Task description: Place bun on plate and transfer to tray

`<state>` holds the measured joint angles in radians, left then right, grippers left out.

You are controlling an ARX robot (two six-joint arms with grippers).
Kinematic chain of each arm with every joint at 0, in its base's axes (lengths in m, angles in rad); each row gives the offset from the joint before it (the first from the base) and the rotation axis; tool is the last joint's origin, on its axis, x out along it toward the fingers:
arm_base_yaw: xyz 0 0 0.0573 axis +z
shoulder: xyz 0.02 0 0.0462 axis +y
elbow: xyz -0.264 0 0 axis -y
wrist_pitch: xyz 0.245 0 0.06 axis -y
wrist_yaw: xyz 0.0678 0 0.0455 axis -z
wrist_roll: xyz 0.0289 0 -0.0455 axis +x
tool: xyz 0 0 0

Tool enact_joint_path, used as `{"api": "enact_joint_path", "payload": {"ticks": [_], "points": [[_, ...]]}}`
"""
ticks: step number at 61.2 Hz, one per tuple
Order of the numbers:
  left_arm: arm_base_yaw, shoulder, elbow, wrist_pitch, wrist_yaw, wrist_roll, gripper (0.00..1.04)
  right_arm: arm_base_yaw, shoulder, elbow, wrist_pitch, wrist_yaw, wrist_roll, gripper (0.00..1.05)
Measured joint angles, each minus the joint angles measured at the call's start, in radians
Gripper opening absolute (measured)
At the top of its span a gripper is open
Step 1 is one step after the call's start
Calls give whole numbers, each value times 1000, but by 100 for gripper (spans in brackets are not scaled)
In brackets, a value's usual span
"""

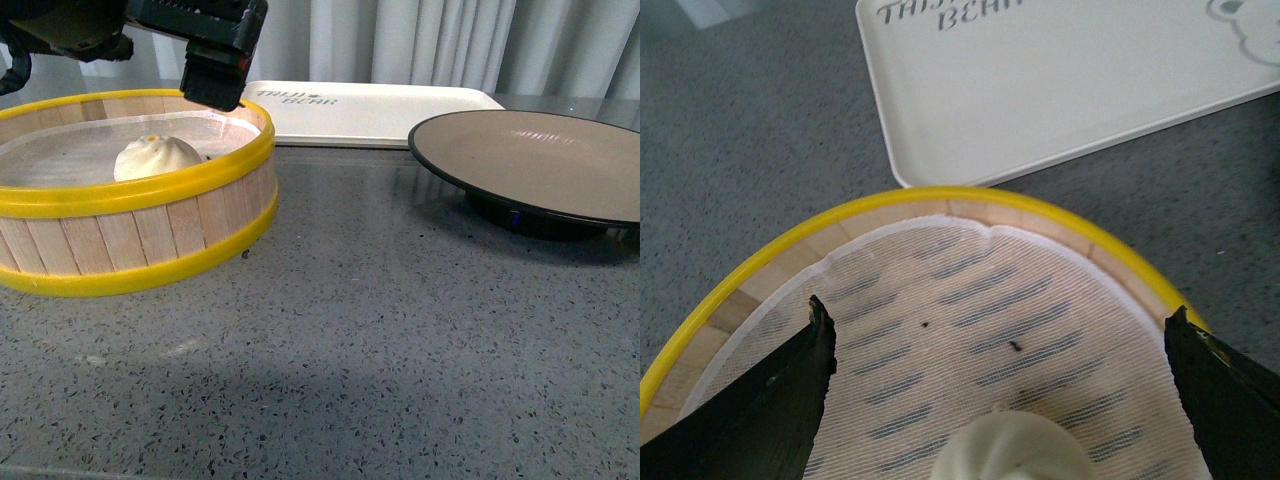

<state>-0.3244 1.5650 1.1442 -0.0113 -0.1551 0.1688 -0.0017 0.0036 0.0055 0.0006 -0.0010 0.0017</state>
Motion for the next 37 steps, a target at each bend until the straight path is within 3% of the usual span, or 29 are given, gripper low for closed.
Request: {"api": "enact_joint_path", "payload": {"ticks": [16,37], "points": [[100,36,19,-23,7,14,98,0,0,0,0,0,0,96],[126,35,19,-92,62,14,98,0,0,0,0,0,0,96]]}}
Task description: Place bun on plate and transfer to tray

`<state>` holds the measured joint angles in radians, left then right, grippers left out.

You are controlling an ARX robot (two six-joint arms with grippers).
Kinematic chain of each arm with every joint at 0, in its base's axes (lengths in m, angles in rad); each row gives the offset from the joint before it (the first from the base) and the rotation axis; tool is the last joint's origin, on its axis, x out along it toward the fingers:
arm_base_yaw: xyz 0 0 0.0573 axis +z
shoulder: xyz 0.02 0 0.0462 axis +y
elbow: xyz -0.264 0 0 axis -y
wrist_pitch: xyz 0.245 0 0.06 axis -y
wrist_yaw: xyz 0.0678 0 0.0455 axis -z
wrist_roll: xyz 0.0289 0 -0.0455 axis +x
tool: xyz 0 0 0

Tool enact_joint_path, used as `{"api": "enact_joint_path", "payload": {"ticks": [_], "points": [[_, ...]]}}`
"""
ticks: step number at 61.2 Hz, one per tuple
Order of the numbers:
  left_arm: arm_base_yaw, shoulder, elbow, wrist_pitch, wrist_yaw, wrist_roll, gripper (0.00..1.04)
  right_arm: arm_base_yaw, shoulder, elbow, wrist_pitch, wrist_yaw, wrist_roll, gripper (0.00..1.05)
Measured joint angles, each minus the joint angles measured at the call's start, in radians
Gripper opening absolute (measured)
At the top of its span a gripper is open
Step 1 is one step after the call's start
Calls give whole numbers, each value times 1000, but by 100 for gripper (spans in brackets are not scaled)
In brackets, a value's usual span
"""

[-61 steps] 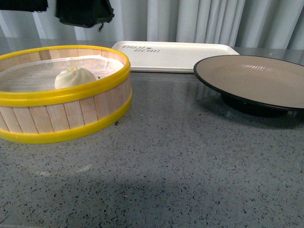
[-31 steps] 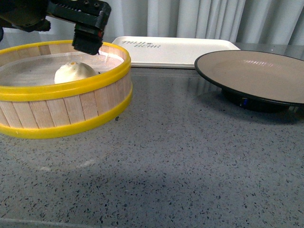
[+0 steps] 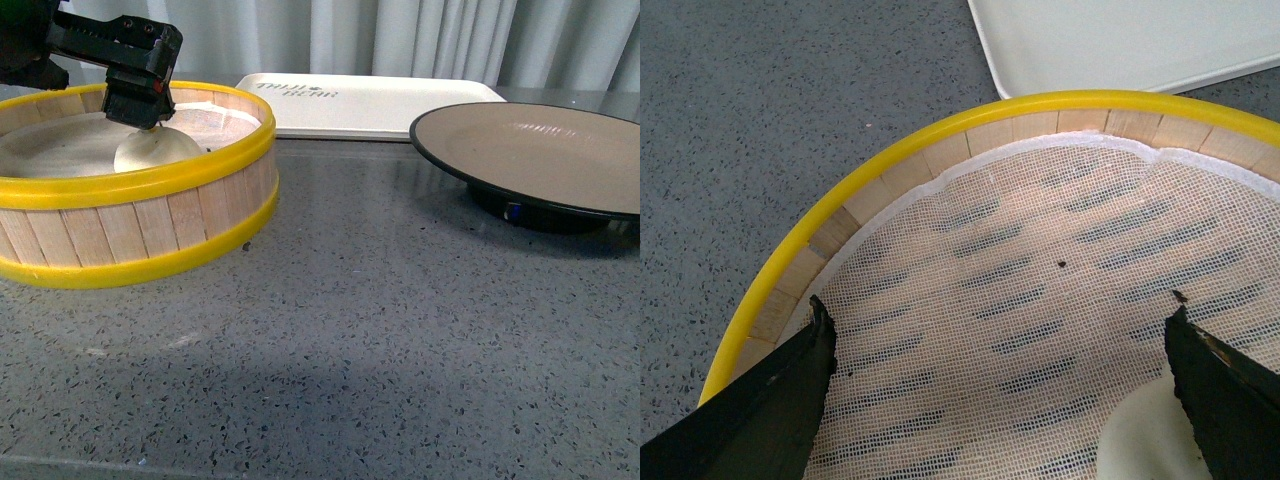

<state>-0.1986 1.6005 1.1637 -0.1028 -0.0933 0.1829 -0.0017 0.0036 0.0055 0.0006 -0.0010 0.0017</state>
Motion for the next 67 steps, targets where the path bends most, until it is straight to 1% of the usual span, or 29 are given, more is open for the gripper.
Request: {"api": "enact_joint_path", "payload": {"ticks": [49,51,56,62,63,64,66,67], "points": [[-7,-33,-27,-37,18,43,98,0,0,0,0,0,0,96],[-7,-34,-27,-37,18,45,95,0,0,0,0,0,0,96],[-7,-36,-27,-37,18,44,83,0,0,0,0,0,0,96],[-7,-42,-29,-37,26,34,62,0,0,0,0,0,0,96],[-7,-43,-29,-37,26,31,60,0,0,0,0,0,0,96],[-6,-44,-29,-37,28,28,54,0,0,0,0,0,0,96],[-5,-47,-29,-37,38,21,47,0,0,0,0,0,0,96],[-4,-48,-29,-37,39,21,45,0,0,0,0,0,0,96]]}}
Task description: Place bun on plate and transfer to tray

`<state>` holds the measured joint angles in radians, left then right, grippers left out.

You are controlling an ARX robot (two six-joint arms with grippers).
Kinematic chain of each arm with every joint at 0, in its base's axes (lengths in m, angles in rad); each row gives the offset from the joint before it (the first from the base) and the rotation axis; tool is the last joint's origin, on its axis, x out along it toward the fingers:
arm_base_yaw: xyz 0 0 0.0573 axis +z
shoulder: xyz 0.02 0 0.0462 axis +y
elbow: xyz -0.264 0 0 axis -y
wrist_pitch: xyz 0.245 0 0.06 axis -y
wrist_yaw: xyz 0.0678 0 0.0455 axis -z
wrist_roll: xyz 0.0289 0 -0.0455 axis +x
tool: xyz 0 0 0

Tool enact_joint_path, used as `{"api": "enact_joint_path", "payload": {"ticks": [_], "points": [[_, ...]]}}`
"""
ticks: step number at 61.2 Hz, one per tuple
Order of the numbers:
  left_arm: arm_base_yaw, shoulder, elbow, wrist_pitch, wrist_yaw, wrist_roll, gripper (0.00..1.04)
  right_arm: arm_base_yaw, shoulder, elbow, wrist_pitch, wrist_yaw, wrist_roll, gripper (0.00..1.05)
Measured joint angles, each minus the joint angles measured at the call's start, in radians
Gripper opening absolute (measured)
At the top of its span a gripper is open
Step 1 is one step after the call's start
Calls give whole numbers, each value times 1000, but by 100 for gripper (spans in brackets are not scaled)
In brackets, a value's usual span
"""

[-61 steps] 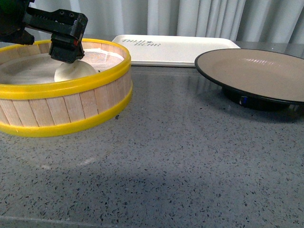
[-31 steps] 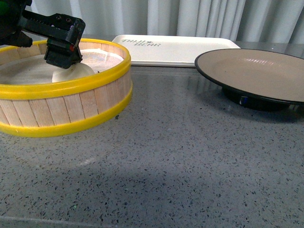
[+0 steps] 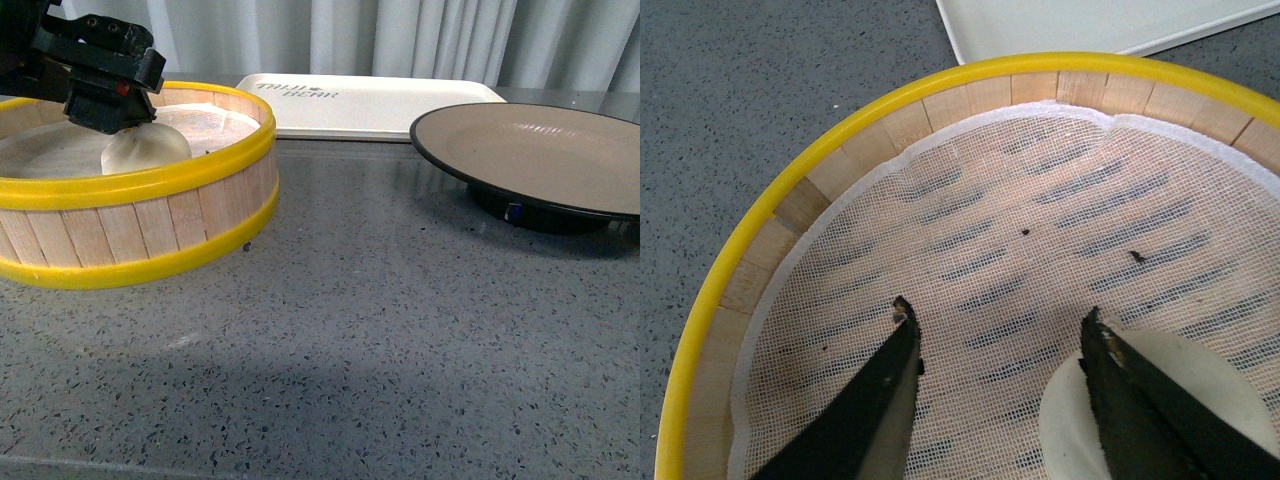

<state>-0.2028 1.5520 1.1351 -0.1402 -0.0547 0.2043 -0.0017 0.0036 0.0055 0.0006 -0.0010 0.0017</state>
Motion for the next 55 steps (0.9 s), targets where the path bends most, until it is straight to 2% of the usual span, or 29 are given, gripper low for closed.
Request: {"api": "enact_joint_path", "payload": {"ticks": [5,15,29,38,44,55], "points": [[4,-11,0,-14,6,-8,27,0,0,0,0,0,0,96],[11,-24,10,-23,22,-21,4,0,0,0,0,0,0,96],[13,-48,16,-46,48,-27,4,0,0,0,0,0,0,96],[8,-65,20,-82,78,-28,24,0,0,0,0,0,0,96],[2,-72,41,-127,105,-23,47,0,0,0,0,0,0,96],[-25,-81,43,-135,108,-6,74,0,0,0,0,0,0,96]]}}
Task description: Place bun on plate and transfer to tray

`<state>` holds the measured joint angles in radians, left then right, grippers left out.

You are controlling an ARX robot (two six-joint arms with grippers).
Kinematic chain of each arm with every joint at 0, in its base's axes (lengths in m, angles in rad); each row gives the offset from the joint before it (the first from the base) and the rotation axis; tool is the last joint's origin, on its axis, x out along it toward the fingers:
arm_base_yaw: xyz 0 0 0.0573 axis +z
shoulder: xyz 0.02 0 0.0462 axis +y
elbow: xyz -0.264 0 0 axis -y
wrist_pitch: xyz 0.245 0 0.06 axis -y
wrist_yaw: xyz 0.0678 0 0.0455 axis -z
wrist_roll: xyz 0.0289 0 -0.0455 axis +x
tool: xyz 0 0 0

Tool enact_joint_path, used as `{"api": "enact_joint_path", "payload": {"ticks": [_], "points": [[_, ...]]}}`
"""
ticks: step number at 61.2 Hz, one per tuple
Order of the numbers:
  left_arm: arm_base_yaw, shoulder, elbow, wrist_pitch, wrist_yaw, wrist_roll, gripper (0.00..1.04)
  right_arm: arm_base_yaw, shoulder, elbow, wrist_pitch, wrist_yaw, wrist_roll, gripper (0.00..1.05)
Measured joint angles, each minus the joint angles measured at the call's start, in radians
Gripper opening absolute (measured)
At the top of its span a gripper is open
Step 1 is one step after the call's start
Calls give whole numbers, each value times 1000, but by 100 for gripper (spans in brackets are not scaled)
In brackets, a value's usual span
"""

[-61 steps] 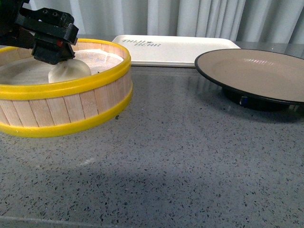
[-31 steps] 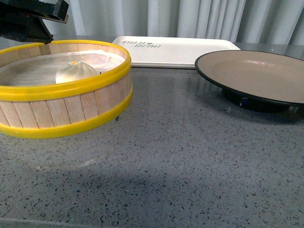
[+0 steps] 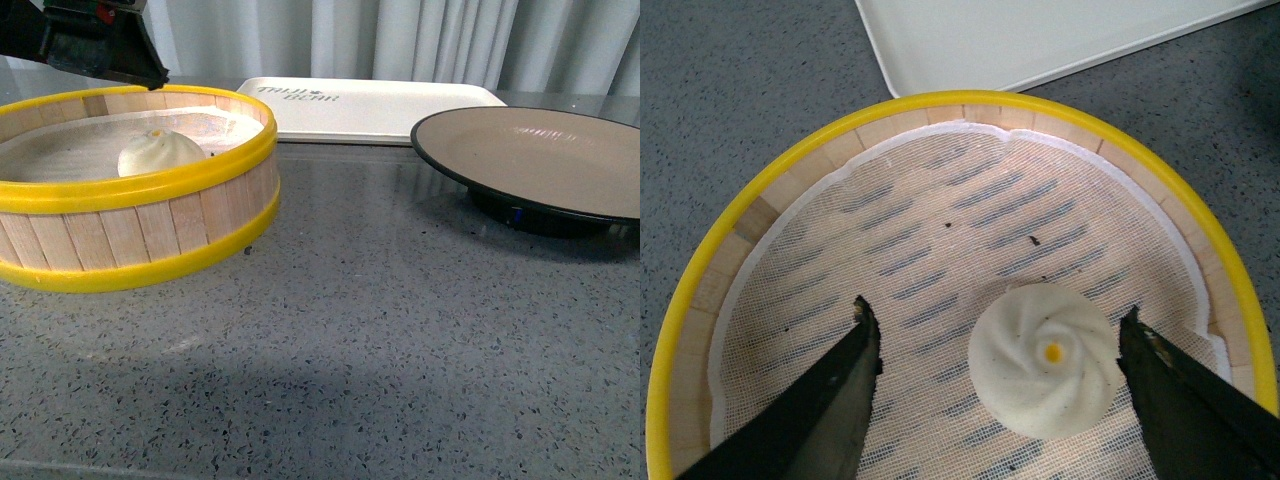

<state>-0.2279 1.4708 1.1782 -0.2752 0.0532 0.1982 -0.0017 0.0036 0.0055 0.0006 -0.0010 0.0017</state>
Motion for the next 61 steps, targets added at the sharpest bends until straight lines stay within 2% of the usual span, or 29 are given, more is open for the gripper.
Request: {"api": "enact_joint_path", "payload": {"ticks": [11,15,53,59,61], "points": [[-40,1,-4,1,-21,16,100,0,0,0,0,0,0,96],[-51,8,-4,1,-28,18,98,0,0,0,0,0,0,96],[-68,100,-6,26,-85,45,98,0,0,0,0,0,0,96],[-68,102,-8,27,-85,52,85,0,0,0,0,0,0,96],[-69,105,-9,27,-85,52,76,0,0,0,0,0,0,96]]}}
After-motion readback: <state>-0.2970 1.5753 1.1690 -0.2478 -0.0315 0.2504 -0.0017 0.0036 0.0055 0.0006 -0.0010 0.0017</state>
